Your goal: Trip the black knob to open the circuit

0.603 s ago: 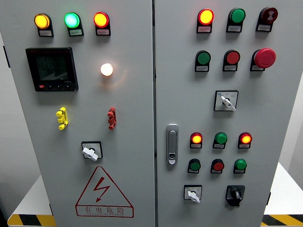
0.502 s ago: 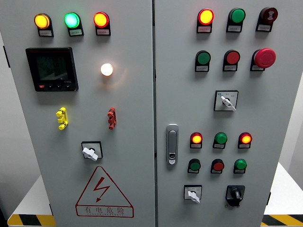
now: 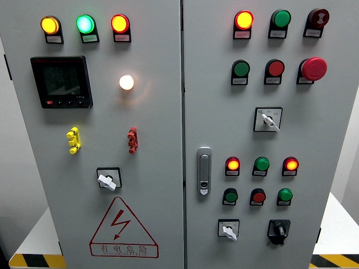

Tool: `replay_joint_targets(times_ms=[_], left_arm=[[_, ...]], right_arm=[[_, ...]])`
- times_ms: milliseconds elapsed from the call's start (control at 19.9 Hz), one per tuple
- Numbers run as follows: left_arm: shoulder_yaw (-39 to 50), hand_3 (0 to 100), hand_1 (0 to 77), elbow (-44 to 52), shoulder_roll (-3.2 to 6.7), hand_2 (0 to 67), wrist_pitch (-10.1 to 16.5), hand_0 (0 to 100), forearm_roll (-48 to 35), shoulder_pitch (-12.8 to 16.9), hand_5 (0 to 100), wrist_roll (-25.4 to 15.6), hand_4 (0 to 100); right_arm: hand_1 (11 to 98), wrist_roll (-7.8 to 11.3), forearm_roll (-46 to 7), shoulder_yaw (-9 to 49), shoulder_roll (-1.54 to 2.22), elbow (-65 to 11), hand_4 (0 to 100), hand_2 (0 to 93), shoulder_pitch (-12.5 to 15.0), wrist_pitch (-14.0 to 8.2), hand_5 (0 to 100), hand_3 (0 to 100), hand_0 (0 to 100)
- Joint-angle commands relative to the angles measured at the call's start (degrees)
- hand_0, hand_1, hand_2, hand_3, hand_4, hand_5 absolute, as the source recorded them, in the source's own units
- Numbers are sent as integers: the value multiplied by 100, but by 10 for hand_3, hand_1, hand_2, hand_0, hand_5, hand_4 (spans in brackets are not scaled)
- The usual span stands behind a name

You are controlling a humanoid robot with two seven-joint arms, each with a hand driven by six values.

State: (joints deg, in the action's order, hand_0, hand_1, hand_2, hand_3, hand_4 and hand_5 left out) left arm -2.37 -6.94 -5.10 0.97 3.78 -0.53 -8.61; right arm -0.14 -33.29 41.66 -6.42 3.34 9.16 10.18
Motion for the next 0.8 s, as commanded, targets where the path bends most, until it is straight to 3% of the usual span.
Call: replay_joint_targets(times_ms=[0, 100, 151, 201, 301, 352, 402, 502, 553, 653, 753], left_arm=[[0, 214, 33, 0, 0, 128, 0, 0, 0, 0, 16, 0, 67], [0, 214, 33, 0, 0, 128, 0, 0, 0, 0, 16, 0, 67], [0, 214, 32, 0, 0, 128, 0, 0, 0, 0, 16, 0, 67], [0, 214, 32, 0, 0, 128, 0, 0, 0, 0, 16, 0, 67], [0, 214, 32, 0, 0, 128, 0, 0, 0, 0, 16, 8, 67], [0, 214, 32, 0, 0, 128, 0, 0, 0, 0, 16, 0, 67], [0, 214, 33, 0, 0, 128, 0, 0, 0, 0, 16, 0, 67], [0, 214, 33, 0, 0, 128, 0, 0, 0, 0, 16, 0, 67], [0, 214, 33, 0, 0, 128, 0, 0, 0, 0, 16, 0, 67], [0, 214, 33, 0, 0, 128, 0, 0, 0, 0, 16, 0, 67], [0, 214, 34, 0, 0, 128, 0, 0, 0, 0, 16, 0, 67]], right_arm=[[359, -73, -196, 150, 26, 26, 80, 80, -28, 115, 200, 178, 771], [358, -73, -56, 106, 149, -17, 75, 80, -80, 142, 197, 173, 771], [355, -82, -55, 149, 193, -43, 71, 80, -107, 142, 196, 171, 773], [354, -91, -38, 202, 202, -96, 70, 80, -116, 151, 196, 170, 774], [352, -108, -116, 386, 185, -70, 68, 80, -151, 142, 194, 168, 774], [351, -152, -256, 674, 141, -70, 68, 80, -151, 134, 193, 168, 774], [352, -196, -605, 1095, 123, -70, 68, 80, -151, 142, 192, 168, 772], [352, -214, -1938, 2132, 9, -26, 68, 80, -204, 186, 192, 168, 770], [352, -205, -2536, 2397, -17, 0, 68, 80, -221, 212, 192, 168, 769], [351, -214, -3076, 3021, -17, -79, 68, 80, -221, 309, 190, 165, 769], [349, -223, -3385, 3462, -17, -236, 63, 79, -221, 642, 185, 160, 769]])
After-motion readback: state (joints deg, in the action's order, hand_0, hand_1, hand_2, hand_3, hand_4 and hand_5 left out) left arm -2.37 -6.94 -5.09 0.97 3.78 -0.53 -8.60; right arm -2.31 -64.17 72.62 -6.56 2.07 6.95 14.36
